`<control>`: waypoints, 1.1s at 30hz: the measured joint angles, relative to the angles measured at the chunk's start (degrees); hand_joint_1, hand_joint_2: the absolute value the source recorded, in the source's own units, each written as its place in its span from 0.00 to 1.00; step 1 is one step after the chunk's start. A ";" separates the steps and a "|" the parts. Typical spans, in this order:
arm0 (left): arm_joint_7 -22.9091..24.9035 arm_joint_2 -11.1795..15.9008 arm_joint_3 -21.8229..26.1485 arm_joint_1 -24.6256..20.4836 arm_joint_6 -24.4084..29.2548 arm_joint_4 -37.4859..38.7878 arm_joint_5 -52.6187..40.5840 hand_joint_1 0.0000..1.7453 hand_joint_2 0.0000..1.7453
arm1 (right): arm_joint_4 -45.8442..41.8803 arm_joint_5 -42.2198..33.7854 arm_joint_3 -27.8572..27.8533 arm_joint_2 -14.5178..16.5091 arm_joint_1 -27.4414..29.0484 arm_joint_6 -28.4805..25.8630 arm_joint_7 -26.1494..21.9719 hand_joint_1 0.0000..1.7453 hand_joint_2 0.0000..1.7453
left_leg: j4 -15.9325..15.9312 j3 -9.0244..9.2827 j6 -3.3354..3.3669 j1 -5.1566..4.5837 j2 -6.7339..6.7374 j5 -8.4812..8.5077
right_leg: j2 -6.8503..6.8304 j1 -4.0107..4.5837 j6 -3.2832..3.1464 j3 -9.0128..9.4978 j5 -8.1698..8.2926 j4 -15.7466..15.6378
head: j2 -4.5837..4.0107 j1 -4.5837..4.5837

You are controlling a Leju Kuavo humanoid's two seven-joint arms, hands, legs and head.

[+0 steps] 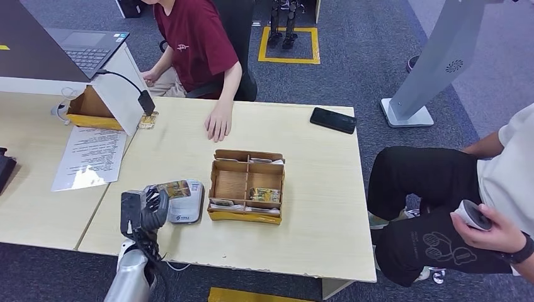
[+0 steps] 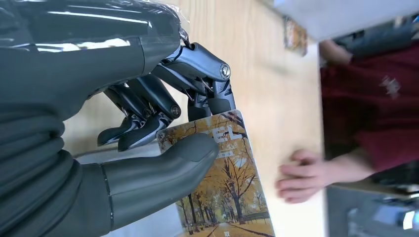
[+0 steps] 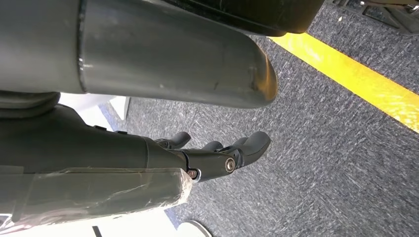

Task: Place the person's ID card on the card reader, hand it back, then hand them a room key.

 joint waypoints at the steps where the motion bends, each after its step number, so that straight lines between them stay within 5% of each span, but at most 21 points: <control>1: -0.41 -0.10 0.43 0.03 -0.32 -1.02 1.63 1.00 1.00 | 0.00 0.16 -0.10 0.00 -0.01 0.00 0.01 0.00 0.00 | 0.00 0.00 0.00 0.00 0.00 0.00 | 0.00 0.00 0.00 0.00 0.00 0.00 | 0.00 -0.01; 9: -4.11 -0.79 3.36 -0.19 3.87 -7.78 6.73 1.00 1.00 | 0.00 1.13 -0.42 0.03 -0.15 0.41 0.25 0.00 0.00 | 0.00 -0.01 0.00 0.01 0.00 0.00 | 0.00 0.00 0.00 -0.01 0.00 0.00 | 0.00 0.01; 16: -9.93 -0.86 4.44 -2.46 18.55 -9.34 -2.10 1.00 1.00 | -0.02 2.86 -0.46 0.07 -0.28 1.24 0.18 0.00 0.00 | 0.00 -0.01 0.00 0.01 -0.02 0.01 | -0.02 0.00 0.00 -0.01 0.00 0.00 | 0.00 0.00; 22: -10.31 -0.75 4.50 -4.64 24.56 -9.34 -7.61 1.00 1.00 | -0.02 3.62 -0.46 0.33 -0.52 1.49 -0.26 0.00 0.00 | 0.00 0.00 -0.01 0.01 -0.01 0.01 | 0.00 0.00 0.00 -0.02 0.00 0.00 | 0.00 0.00; 27: -10.38 -1.07 4.37 -5.66 31.62 -9.38 -22.94 1.00 1.00 | -0.02 4.70 -0.46 0.42 -0.73 2.11 -0.22 0.00 0.00 | 0.00 -0.01 -0.01 0.01 -0.02 0.01 | -0.01 0.00 0.00 -0.03 0.00 0.00 | 0.00 -0.01; 33: -10.44 -3.94 6.17 -6.27 32.39 -11.00 -39.97 1.00 1.00 | -0.02 5.39 -0.46 0.49 -0.94 2.21 -0.22 0.00 0.00 | 0.00 -0.02 -0.01 -0.01 -0.02 0.01 | 0.01 0.00 0.00 -0.02 0.00 0.00 | 0.00 0.01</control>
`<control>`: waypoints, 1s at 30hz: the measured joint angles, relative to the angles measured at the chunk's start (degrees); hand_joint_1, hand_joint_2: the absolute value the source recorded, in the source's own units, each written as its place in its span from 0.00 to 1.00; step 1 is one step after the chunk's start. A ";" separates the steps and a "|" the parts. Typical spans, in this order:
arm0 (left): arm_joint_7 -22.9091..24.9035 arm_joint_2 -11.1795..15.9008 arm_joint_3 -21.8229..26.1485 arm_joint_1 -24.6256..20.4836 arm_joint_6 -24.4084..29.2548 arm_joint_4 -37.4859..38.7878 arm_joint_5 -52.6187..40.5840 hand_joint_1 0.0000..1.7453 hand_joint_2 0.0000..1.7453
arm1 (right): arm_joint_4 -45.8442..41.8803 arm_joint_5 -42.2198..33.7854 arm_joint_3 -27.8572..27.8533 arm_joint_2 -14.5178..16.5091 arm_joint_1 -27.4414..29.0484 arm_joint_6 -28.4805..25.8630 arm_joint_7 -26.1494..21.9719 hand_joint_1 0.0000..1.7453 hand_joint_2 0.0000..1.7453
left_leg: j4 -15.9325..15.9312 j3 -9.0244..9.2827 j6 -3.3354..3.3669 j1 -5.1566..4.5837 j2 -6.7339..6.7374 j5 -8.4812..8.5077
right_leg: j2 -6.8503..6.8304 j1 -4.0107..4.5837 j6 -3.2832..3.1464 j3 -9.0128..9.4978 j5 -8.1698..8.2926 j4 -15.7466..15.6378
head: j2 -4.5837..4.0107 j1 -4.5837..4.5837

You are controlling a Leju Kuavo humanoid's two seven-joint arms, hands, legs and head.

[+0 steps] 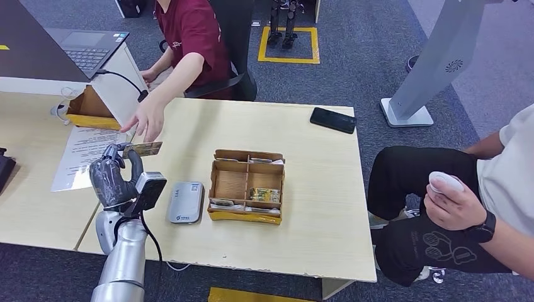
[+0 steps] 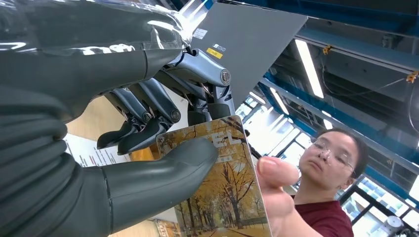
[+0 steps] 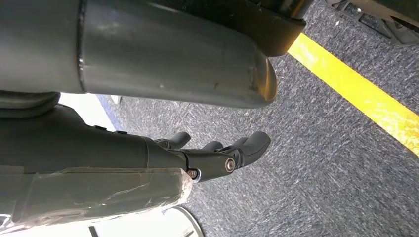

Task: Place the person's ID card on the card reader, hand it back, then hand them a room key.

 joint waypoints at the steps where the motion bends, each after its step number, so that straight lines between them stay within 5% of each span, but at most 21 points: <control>1: 0.00 -0.36 0.22 -0.06 0.02 -0.20 -0.17 1.00 1.00 | 0.00 0.04 0.00 0.01 0.00 -0.01 0.01 0.00 0.00 | 0.00 0.00 0.00 0.00 0.00 0.00 | 0.00 0.00 0.00 0.00 0.00 0.00 | 0.00 -0.01; 21: 0.00 -1.52 1.94 -0.52 0.07 -0.54 0.71 1.00 1.00 | -0.02 0.96 0.00 0.03 -0.03 -0.16 -0.03 0.00 0.00 | 0.00 0.00 0.00 0.02 0.01 -0.01 | 0.03 0.00 0.00 -0.02 0.00 0.00 | 0.00 -0.01; 25: 0.00 -1.54 1.96 -0.52 0.07 -0.53 0.72 0.00 1.00 | -0.02 1.01 0.00 0.03 -0.03 -0.17 -0.03 0.00 0.00 | 0.00 0.00 0.00 0.01 0.04 -0.01 | 0.07 0.00 0.00 -0.04 0.00 0.00 | 0.00 -0.02; 30: 0.00 -1.51 2.20 -0.53 0.07 -0.47 1.82 0.00 1.00 | -0.04 1.08 -0.02 0.03 -0.03 -0.29 -0.03 0.00 0.00 | 0.00 -0.01 0.00 0.02 0.02 -0.01 | 0.03 0.00 0.00 -0.04 -0.01 0.00 | 0.00 -0.02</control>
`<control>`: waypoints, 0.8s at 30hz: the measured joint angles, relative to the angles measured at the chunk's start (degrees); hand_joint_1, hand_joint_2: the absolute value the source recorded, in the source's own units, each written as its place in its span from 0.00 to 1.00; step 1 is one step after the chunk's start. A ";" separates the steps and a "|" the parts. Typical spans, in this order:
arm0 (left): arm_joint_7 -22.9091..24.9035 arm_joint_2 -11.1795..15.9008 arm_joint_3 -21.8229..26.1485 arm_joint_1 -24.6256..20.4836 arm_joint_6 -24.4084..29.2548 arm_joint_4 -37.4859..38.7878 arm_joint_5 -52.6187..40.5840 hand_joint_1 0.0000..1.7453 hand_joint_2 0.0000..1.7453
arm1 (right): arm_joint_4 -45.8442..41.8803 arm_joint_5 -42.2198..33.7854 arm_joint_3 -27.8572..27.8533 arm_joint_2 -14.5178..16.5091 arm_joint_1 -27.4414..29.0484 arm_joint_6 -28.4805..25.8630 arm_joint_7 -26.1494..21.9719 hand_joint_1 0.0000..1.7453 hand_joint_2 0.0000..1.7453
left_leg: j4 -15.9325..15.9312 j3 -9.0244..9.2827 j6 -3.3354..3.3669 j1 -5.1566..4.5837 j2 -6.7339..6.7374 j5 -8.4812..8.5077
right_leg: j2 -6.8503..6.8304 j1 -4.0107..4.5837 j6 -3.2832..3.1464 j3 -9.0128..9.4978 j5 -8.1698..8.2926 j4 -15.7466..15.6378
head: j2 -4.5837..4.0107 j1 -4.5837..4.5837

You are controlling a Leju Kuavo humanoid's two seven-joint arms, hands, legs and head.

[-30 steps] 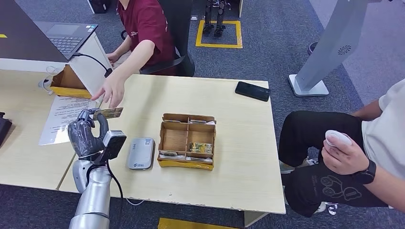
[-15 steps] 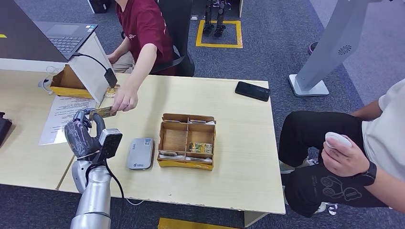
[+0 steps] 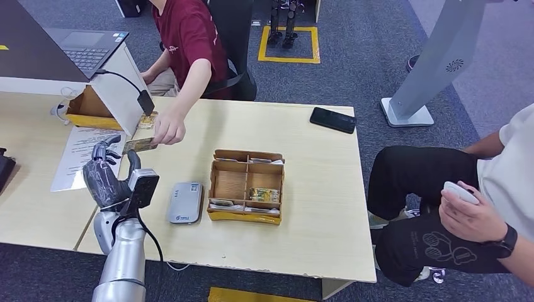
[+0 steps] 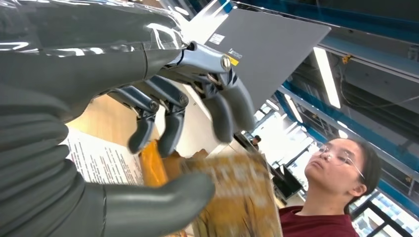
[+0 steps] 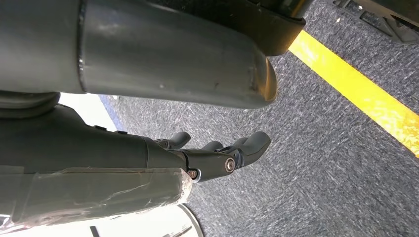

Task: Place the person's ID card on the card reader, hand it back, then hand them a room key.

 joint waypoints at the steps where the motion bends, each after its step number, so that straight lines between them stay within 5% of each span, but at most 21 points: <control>1: 0.00 0.02 0.08 -0.01 0.00 0.09 0.64 0.00 1.00 | 0.00 0.00 -0.02 0.00 0.00 -0.05 0.01 0.00 0.00 | 0.00 0.00 0.00 0.00 0.00 0.00 | 0.00 0.00 0.00 0.00 0.00 0.00 | 0.00 0.00; 10: 1.09 1.22 -4.95 3.50 -4.10 1.39 14.38 0.00 1.00 | 0.00 -0.67 -1.79 0.08 0.07 -0.89 0.15 0.00 0.00 | 0.00 0.00 0.00 -0.01 -0.01 0.00 | 0.01 0.00 0.00 0.01 0.00 0.00 | 0.00 0.01; 24: 2.73 4.82 -29.83 21.94 -9.38 -13.92 5.06 0.00 1.00 | 0.00 -2.26 -5.75 0.15 0.26 -1.68 -0.50 0.00 0.00 | 0.00 -0.04 0.06 -0.04 0.02 -0.07 | 0.02 -0.01 0.05 -0.05 -0.04 -0.04 | 0.00 0.00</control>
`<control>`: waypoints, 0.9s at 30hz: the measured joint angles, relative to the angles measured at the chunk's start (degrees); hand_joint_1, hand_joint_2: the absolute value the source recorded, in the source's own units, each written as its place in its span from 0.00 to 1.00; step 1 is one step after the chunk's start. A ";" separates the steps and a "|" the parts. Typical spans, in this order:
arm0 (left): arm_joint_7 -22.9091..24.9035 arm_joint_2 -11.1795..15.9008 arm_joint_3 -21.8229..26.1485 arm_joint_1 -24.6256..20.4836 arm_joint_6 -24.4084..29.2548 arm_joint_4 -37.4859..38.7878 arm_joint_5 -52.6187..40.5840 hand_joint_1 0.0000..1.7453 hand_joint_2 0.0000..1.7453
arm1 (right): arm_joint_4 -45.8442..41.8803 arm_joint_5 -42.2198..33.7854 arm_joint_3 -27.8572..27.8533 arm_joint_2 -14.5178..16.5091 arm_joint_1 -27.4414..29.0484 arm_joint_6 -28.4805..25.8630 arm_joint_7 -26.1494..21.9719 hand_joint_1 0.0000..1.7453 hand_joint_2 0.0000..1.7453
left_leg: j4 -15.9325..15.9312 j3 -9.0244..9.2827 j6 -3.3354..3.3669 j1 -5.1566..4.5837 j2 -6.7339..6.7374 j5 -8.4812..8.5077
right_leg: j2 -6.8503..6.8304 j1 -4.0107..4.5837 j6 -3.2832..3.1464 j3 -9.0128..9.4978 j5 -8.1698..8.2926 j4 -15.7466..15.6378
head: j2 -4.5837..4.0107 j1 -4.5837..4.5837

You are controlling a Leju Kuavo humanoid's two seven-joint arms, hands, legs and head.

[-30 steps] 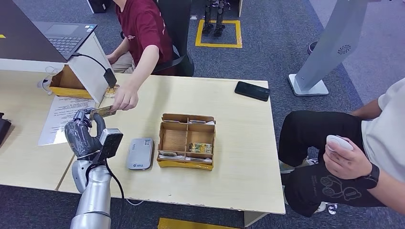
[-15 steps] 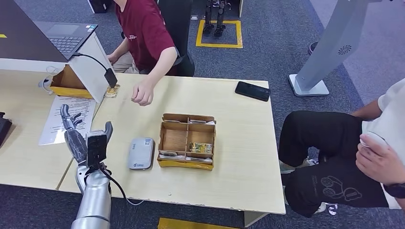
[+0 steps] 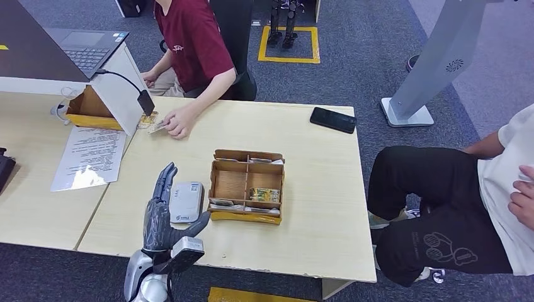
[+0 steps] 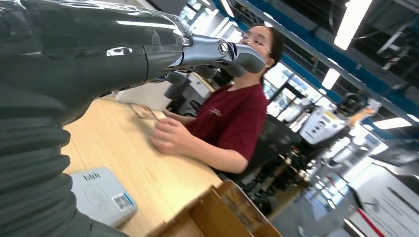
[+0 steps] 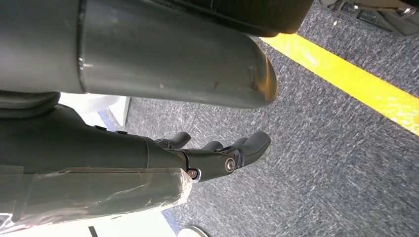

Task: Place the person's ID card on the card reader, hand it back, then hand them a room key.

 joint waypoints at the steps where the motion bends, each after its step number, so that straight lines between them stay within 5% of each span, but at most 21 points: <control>1: 0.03 0.35 -1.33 0.86 -0.22 -1.26 -0.45 0.00 1.00 | 0.00 0.00 -0.24 0.00 0.01 -0.08 0.06 0.00 0.00 | 0.00 0.00 0.00 0.00 0.00 0.00 | 0.00 0.00 0.00 0.00 0.00 0.00 | 0.00 0.01; 9: 5.43 2.00 -9.89 3.76 5.15 -4.37 -15.36 0.00 1.00 | -0.04 0.25 -1.21 0.01 0.03 -0.17 0.14 0.00 0.00 | 0.00 0.00 0.00 0.00 -0.01 0.01 | -0.03 0.00 0.00 0.01 0.00 0.00 | 0.00 0.01; 15: 19.76 3.31 -12.42 2.86 8.84 -2.66 -38.99 0.00 1.00 | -0.14 1.53 -1.23 0.02 -0.06 -0.17 -0.07 0.00 0.00 | 0.00 0.01 0.00 0.00 -0.01 0.01 | -0.02 0.00 0.00 0.01 0.01 0.00 | 0.00 0.00; 20: 25.56 5.45 -14.87 0.74 8.93 -0.33 -39.94 0.00 1.00 | -0.16 2.20 -1.33 0.02 -0.10 -0.17 -0.05 0.00 0.00 | 0.00 0.02 -0.02 0.01 -0.01 0.02 | -0.03 0.01 -0.01 0.01 0.01 0.01 | 0.00 -0.01; 27: 27.00 6.28 -16.17 -1.33 8.98 2.16 -39.94 0.00 1.00 | -0.17 2.59 -1.73 0.09 -0.11 -0.18 0.30 0.00 0.00 | 0.00 0.00 -0.02 0.00 -0.01 0.02 | -0.02 0.00 0.00 0.01 0.01 0.01 | 0.00 0.01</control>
